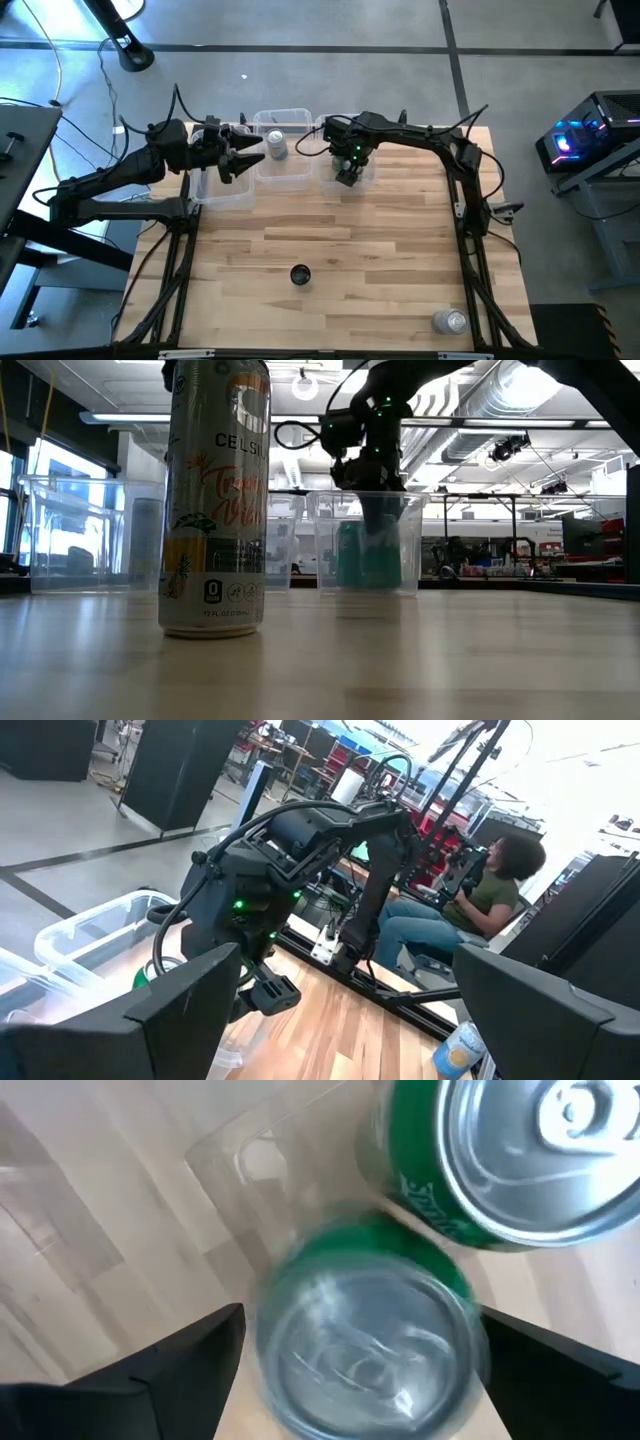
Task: Sort soda cans
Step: Put the green soda can into the right transparent bin, then put the blue white soda can into the middle transparent bin
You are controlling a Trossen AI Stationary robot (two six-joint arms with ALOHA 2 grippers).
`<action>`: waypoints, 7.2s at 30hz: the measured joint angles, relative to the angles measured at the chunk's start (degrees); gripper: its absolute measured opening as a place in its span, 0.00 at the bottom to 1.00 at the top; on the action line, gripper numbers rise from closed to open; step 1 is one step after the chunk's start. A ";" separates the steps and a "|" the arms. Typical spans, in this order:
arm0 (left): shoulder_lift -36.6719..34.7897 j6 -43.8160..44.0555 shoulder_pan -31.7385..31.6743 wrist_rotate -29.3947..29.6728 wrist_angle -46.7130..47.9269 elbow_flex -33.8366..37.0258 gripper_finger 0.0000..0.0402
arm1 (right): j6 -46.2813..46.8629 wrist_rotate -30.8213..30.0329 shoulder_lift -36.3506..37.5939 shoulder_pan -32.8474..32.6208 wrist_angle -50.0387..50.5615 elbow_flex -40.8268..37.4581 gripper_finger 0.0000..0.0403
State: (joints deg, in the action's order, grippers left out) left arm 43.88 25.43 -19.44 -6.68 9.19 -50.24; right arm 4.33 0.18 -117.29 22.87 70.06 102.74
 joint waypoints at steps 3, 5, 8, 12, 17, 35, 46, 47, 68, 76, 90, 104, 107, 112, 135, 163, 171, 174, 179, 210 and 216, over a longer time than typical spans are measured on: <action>-0.02 -0.01 0.00 0.01 0.00 0.00 0.89 | 0.21 0.03 0.01 0.02 0.02 0.00 0.90; -0.02 -0.02 0.00 0.02 0.02 0.00 0.89 | 0.69 0.09 0.00 0.01 0.20 0.00 0.90; -0.02 -0.04 0.00 0.00 0.04 0.00 0.89 | 0.73 0.11 0.02 0.00 1.10 0.00 0.90; -0.02 -0.59 0.00 0.00 0.04 0.00 0.89 | -0.19 -1.31 0.19 -0.01 7.13 3.51 0.91; -0.02 -2.19 -0.04 0.02 0.04 0.00 0.89 | -2.74 -12.37 0.46 0.27 13.46 13.78 0.91; 0.00 -3.65 0.04 -2.57 6.29 0.00 0.89 | 21.27 0.48 9.02 -23.92 19.01 20.20 0.91; 0.26 -3.56 0.04 -8.30 5.84 0.00 0.89 | 59.62 12.62 10.41 -52.02 20.06 -2.99 0.91; 0.24 -3.56 0.04 -8.41 5.86 0.01 0.89 | 63.15 13.55 10.97 -53.84 19.89 -4.10 0.91; 0.26 -3.13 0.04 -9.25 6.05 0.00 0.89 | 103.58 28.62 31.24 -70.28 -10.39 -33.71 0.91; 0.26 -2.86 0.00 -9.11 6.05 0.00 0.89 | 103.86 28.73 31.08 -72.56 -14.90 -39.12 0.91; 0.26 -1.52 -0.04 -7.64 6.03 0.00 0.89 | 108.58 28.31 31.02 -74.64 -33.00 -51.31 0.86; 0.25 -0.04 -0.07 -7.39 -3.93 0.02 0.89 | 83.75 14.85 31.06 -64.80 -5.29 -28.64 0.68; 0.26 0.17 -0.17 -6.57 -8.70 0.02 0.89 | 73.19 5.15 31.06 -57.53 0.58 -22.75 0.68; 1.19 6.09 -0.16 -4.24 -15.83 -0.56 0.89 | 52.79 -10.39 31.08 -44.07 -0.79 -14.20 0.68; 7.75 -18.92 5.11 10.44 20.99 -22.36 0.89 | 9.91 1.83 -0.73 -9.96 -12.72 26.49 0.68; 19.43 -40.09 1.25 7.58 26.86 -21.69 0.89 | -1.83 6.85 -0.37 -10.43 -3.77 31.76 0.68; 31.33 -43.17 4.73 5.64 31.43 -30.66 0.89 | -5.53 1.88 -0.82 -12.17 1.59 31.65 0.68; 34.54 -44.13 5.20 5.54 35.77 -32.29 0.89 | -6.58 1.93 -0.99 -12.81 0.93 31.65 0.68; 38.20 -43.10 5.90 4.33 38.66 -33.73 0.89 | -8.40 1.49 -0.98 -13.35 0.68 31.65 0.68; 39.73 -41.14 7.56 6.15 39.65 -33.18 0.57 | -14.01 2.61 -1.51 -15.41 -1.85 31.56 0.75; 36.98 -41.83 7.09 9.34 41.02 -33.05 0.57 | -14.42 1.91 -1.53 -14.98 -4.35 31.56 0.75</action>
State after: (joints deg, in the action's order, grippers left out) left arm 80.85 -16.39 -12.36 2.66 50.22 -83.29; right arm -10.10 2.09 -118.83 7.89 65.71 134.30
